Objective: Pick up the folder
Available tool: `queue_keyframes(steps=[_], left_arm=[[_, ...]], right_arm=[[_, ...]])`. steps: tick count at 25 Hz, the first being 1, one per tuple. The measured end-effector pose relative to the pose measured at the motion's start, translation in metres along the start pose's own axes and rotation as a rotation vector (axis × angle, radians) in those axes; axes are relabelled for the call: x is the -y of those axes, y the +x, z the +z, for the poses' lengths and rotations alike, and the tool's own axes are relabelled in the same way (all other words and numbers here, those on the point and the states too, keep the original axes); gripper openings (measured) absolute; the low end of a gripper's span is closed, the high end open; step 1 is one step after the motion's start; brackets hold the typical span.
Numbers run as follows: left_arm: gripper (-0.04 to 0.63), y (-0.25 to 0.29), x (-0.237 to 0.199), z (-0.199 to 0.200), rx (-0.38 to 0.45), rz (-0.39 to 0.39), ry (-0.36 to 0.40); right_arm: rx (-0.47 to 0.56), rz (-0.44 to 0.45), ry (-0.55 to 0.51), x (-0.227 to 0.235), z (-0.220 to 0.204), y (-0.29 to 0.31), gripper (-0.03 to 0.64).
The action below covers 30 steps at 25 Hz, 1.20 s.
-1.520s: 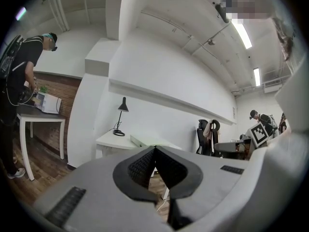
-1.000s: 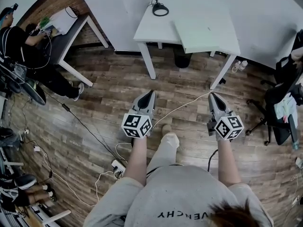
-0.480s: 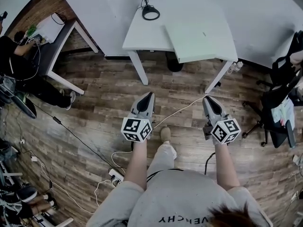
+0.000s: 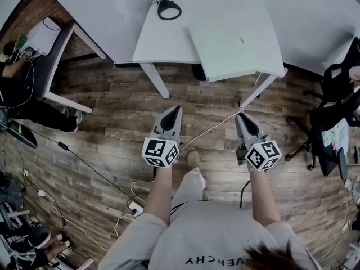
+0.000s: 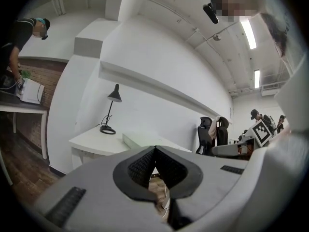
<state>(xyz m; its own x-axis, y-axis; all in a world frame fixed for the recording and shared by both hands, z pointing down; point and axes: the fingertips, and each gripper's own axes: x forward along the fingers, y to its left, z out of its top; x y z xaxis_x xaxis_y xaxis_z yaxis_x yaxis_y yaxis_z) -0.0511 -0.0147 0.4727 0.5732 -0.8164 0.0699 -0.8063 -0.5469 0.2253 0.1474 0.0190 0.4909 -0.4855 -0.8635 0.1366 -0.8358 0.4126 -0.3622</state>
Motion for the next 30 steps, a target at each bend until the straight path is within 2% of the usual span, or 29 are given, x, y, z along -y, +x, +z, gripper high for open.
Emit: queue_keyframes(steps=[10,21,30], left_arm=[[-0.003,0.079,-0.039,-0.011,-0.047,-0.052,-0.019],[-0.002,0.128,-0.073,-0.019,-0.084,-0.092,-0.018],[-0.002,0.148,-0.08,-0.025,-0.076,-0.106,-0.043]], right_arm=[[-0.026,-0.06,0.052,0.041,0.001,0.064,0.052],[-0.05,-0.097,0.131,0.068,-0.012,0.123,0.084],[-0.04,-0.124,0.283,0.08,-0.018,0.142,0.147]])
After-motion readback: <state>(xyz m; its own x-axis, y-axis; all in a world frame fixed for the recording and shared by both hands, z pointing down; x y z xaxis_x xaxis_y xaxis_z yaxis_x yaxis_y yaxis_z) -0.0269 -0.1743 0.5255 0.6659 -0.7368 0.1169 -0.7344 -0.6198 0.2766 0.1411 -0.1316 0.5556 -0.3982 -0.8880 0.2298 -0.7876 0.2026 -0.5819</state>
